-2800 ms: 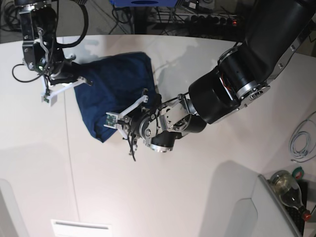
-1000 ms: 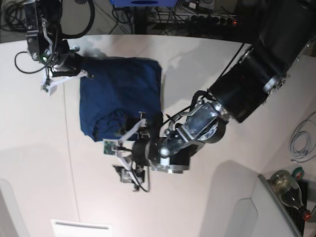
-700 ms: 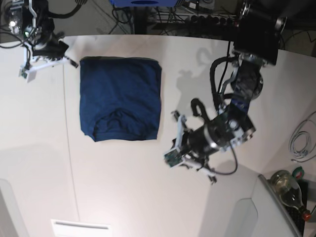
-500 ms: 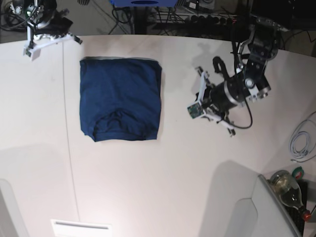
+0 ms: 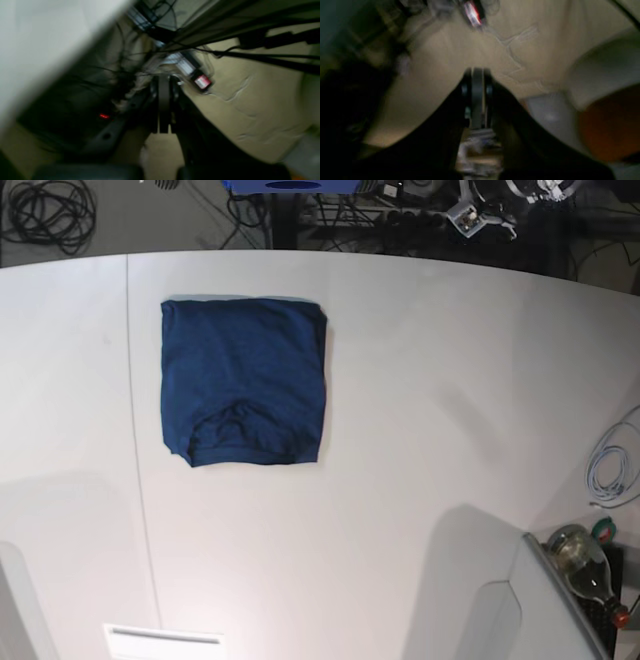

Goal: Layout the t-shirt on the table in an organized manner, then fold the t-shirt properly

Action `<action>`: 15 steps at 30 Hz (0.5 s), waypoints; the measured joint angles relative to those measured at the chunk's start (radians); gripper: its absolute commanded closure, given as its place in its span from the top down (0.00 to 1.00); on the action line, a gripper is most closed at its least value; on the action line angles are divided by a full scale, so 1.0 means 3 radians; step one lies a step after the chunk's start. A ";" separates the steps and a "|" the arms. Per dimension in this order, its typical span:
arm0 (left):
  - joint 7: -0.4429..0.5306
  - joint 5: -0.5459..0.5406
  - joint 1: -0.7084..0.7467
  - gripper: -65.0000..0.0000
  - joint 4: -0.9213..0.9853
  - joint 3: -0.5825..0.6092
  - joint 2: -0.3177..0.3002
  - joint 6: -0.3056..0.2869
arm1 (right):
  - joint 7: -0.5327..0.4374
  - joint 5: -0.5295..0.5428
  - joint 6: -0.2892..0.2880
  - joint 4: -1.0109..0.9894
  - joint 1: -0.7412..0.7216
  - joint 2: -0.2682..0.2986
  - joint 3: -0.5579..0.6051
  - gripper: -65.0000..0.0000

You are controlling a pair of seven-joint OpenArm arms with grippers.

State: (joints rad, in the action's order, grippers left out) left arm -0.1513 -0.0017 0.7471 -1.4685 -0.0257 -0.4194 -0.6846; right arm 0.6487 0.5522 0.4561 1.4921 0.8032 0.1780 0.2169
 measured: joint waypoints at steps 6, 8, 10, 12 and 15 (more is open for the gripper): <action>0.0898 0.0113 0.0061 0.00 0.1279 0.0168 0.0388 0.0552 | -0.0856 0.0001 -0.0701 -0.1436 -0.0660 0.0310 0.1342 0.02; 0.1209 0.0374 -0.0075 0.00 0.1835 0.0322 0.0439 0.0896 | -0.1344 0.0010 -0.1048 -0.1916 -0.0801 0.0320 0.1611 0.02; 0.1551 0.0544 -0.0314 0.00 0.2616 0.0450 0.0544 0.1258 | -0.1892 0.0003 -0.1439 -0.2594 -0.0980 0.0318 0.1830 0.02; 0.1750 0.0674 -0.0671 0.00 0.3560 0.0501 0.0716 0.1492 | -0.2486 -0.0010 -0.1690 -0.3352 -0.1179 0.0258 0.2021 0.02; 0.1947 0.0707 -0.1303 0.00 0.4931 0.0509 0.1022 0.1621 | -0.3257 0.0000 -0.1914 -0.4412 -0.1497 0.0022 0.2338 0.03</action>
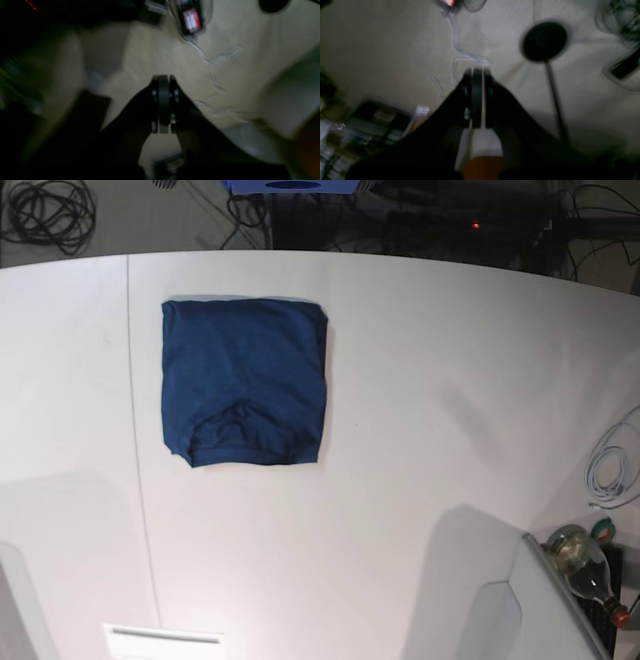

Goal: Layout the t-shirt on the table in an organized manner, then fold the t-shirt properly

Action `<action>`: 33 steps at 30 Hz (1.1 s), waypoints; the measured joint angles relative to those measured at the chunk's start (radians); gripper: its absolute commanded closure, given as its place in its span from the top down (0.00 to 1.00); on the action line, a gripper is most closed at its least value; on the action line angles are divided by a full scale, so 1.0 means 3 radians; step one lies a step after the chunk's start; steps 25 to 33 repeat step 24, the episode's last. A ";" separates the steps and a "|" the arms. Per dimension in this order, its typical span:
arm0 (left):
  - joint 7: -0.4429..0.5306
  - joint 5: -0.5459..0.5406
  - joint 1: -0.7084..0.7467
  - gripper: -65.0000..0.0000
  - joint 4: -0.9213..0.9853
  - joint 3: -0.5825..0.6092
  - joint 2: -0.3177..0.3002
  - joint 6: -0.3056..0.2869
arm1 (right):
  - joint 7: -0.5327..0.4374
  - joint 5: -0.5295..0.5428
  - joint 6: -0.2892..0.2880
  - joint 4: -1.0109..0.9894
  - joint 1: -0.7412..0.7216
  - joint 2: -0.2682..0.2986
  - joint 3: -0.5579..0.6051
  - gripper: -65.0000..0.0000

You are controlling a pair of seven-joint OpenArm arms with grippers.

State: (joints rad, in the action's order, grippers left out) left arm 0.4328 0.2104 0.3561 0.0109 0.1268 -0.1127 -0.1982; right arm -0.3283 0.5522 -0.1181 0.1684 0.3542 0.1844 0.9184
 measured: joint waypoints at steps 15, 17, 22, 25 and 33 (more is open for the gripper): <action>-0.0444 0.0008 -0.0682 0.00 -0.0225 -0.0005 0.0256 0.0203 | -0.0352 0.0051 -0.0034 -0.0281 -0.0520 -0.0056 0.0486 0.03; -0.0415 -0.0020 -0.0830 0.00 -0.0272 -0.0005 0.0245 0.0280 | -0.0352 0.0051 -0.0034 -0.0270 -0.0515 -0.0065 0.0486 0.03; -0.0548 0.0028 -0.0598 0.00 -0.0209 0.0003 0.0212 0.0212 | -0.0352 0.0034 -0.0034 -0.0256 -0.0514 -0.0092 0.0486 0.03; -0.0575 0.0060 -0.0570 0.00 -0.0173 0.0033 0.0181 0.0178 | -0.0351 0.0027 -0.0034 -0.0256 -0.0512 -0.0092 0.0486 0.03; -0.0575 0.0060 -0.0570 0.00 -0.0173 0.0033 0.0181 0.0178 | -0.0351 0.0027 -0.0034 -0.0256 -0.0512 -0.0092 0.0486 0.03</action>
